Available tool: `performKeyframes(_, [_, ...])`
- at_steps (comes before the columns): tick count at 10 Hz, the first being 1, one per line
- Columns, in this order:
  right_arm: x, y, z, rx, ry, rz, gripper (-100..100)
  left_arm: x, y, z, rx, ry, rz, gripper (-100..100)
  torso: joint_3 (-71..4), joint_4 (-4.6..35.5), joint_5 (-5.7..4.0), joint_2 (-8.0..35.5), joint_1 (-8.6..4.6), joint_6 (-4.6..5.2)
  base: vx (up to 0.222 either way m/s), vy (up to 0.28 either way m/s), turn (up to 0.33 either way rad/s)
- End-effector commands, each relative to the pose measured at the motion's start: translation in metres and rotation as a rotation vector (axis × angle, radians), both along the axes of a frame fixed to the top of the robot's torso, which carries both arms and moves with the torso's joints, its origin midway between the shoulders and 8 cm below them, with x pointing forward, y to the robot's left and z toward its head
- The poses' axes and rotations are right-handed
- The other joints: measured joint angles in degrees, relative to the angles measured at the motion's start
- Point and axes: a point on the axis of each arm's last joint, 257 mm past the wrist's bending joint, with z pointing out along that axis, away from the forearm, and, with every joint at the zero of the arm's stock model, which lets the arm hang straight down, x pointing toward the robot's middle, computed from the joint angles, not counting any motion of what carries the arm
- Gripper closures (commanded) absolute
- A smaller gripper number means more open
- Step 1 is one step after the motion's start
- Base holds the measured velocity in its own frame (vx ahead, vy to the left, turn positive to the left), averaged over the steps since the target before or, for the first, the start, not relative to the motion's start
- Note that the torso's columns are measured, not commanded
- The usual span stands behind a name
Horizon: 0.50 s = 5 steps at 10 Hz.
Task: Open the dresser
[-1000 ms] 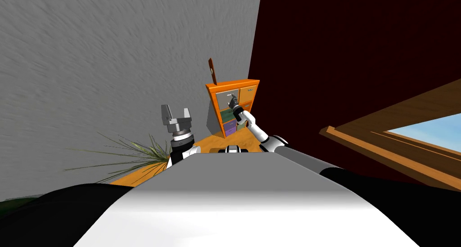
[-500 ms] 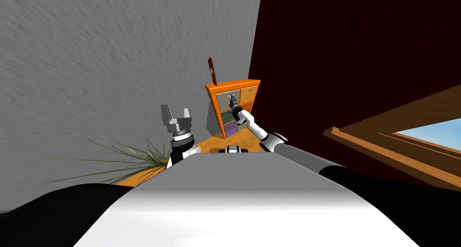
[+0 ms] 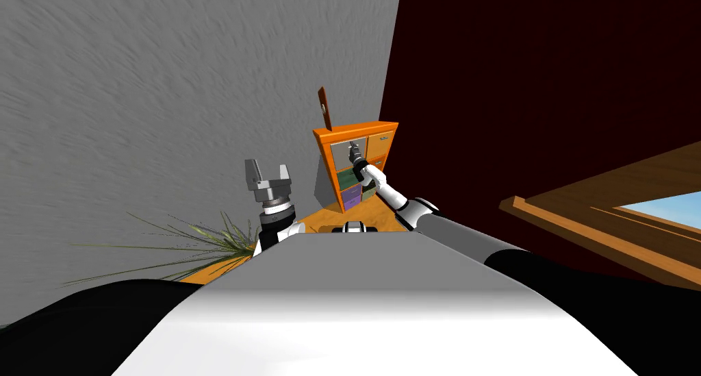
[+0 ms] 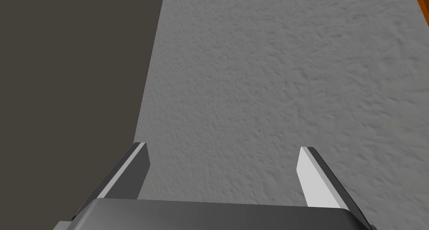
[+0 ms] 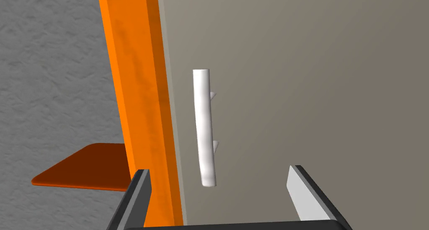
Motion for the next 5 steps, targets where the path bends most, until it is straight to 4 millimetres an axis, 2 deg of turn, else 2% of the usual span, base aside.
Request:
performKeyframes(1, [-0.0046, 0.0008, -0.0068, 0.001, 0.000, 0.005, 100, 0.0000, 0.0000, 0.0000, 0.000, 0.000, 0.000, 0, 0.06, 0.02, -0.01, 0.10, -0.04, 0.01, -0.021, -0.005, -0.066])
performKeyframes(3, [-0.0023, 0.0022, -0.0008, 0.000, -0.001, 0.006, 100, 0.0000, 0.0000, 0.0000, 0.000, 0.000, 0.000, 0, 0.13, 0.07, -0.02, 0.20, -0.06, -0.01, -0.053, -0.020, -0.014])
performKeyframes(5, [-0.0012, 0.0040, 0.0028, 0.000, -0.002, 0.009, 100, 0.0001, 0.0000, 0.0000, 0.000, 0.000, 0.000, 0, 0.24, 0.11, -0.05, 0.37, -0.18, 0.01, -0.153, -0.076, -0.016])
